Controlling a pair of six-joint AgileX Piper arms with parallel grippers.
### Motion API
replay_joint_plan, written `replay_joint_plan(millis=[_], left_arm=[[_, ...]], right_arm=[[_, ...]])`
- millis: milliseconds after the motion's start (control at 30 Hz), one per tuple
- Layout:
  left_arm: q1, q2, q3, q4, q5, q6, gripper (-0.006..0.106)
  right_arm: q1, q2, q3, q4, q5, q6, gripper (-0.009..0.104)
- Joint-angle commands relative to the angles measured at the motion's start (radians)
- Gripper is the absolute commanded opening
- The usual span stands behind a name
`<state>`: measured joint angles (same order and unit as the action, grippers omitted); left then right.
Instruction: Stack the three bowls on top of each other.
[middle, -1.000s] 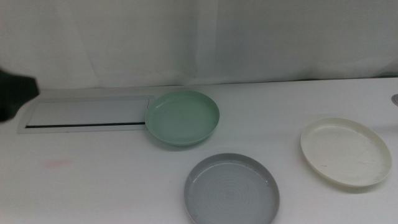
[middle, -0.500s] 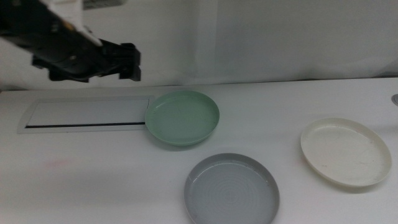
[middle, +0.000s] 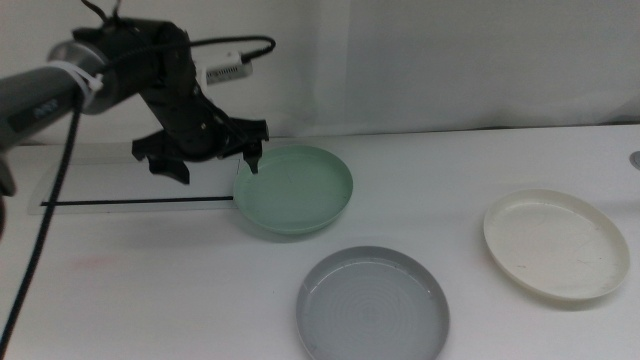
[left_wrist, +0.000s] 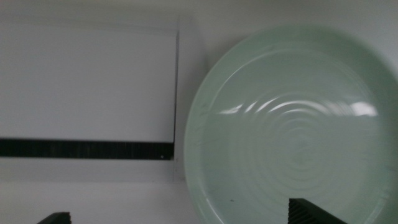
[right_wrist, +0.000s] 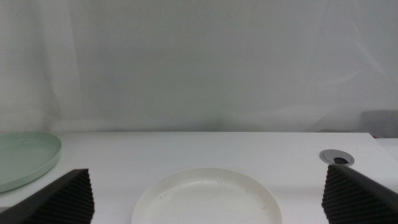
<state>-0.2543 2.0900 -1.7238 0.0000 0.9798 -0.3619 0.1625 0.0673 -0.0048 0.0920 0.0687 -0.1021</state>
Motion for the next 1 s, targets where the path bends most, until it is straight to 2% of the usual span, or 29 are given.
replay_joint_plan(millis=[0, 133, 367, 667, 733, 967], left_arm=[[-0.005, 0.037, -0.009, 0.0, 0.0, -0.049, 0.089], [-0.013, 0.078, -0.009, 0.006, -0.011, -0.095, 0.089], [-0.064, 0.115, -0.009, 0.106, -0.043, -0.162, 0.089], [-0.075, 0.141, -0.01, 0.098, -0.059, -0.211, 0.087], [-0.075, 0.147, -0.01, 0.098, -0.057, -0.223, 0.083], [-0.075, 0.165, -0.01, 0.093, -0.052, -0.23, 0.049]], right_arm=[[-0.004, -0.005, 0.02, -0.002, 0.003, -0.003, 0.103], [-0.004, -0.005, 0.02, -0.002, 0.003, -0.003, 0.103], [-0.004, -0.005, 0.02, -0.002, 0.005, -0.003, 0.103], [-0.004, -0.005, 0.02, -0.002, 0.007, -0.003, 0.103], [-0.004, -0.005, 0.02, -0.002, 0.007, -0.003, 0.103], [-0.004, -0.005, 0.02, -0.002, 0.007, -0.003, 0.103]])
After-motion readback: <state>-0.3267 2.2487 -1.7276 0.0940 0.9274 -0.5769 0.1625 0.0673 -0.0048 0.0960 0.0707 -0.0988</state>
